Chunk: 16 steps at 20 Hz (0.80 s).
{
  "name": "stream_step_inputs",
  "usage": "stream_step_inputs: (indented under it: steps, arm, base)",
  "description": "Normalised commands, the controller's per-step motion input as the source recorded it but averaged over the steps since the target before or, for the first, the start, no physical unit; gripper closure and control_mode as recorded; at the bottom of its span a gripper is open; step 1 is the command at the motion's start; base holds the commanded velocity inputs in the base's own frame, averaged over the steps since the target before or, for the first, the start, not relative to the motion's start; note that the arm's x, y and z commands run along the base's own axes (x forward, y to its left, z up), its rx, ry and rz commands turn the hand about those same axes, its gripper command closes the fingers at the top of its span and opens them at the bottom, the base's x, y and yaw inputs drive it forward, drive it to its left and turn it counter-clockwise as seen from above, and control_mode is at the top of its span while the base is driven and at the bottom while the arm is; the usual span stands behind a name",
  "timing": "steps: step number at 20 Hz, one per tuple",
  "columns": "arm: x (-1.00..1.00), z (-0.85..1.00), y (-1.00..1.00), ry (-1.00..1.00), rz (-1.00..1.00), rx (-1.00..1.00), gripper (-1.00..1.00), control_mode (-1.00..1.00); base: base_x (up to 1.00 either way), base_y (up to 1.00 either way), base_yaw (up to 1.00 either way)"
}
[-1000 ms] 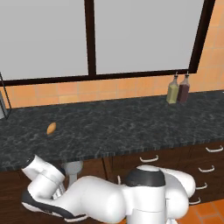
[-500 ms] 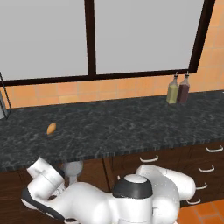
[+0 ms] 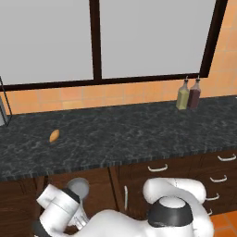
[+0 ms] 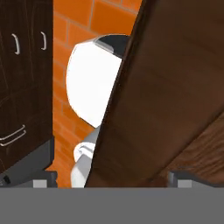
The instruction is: Pick the measuring cup from the drawer and place it on the counter.
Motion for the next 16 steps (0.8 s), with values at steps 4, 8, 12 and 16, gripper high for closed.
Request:
stream_step_inputs:
  steps: [4,8,12,16]
  arm:
    - [-0.91,0.9,-0.61,-0.07,0.01,0.03,-1.0,-1.0]
    - [-0.06,1.0,-0.02,-0.07,-0.04,0.04,-1.0,-1.0]
    - [0.49,1.0,0.09,0.0,-0.19,0.0,-1.0,-1.0]
    - [1.0,0.16,0.55,0.0,-0.29,0.0,-1.0,-1.0]
  base:
    - [0.0,0.0,0.0]
    - [0.0,0.0,0.0]
    - [0.0,0.0,0.0]
    - [0.0,0.0,0.0]
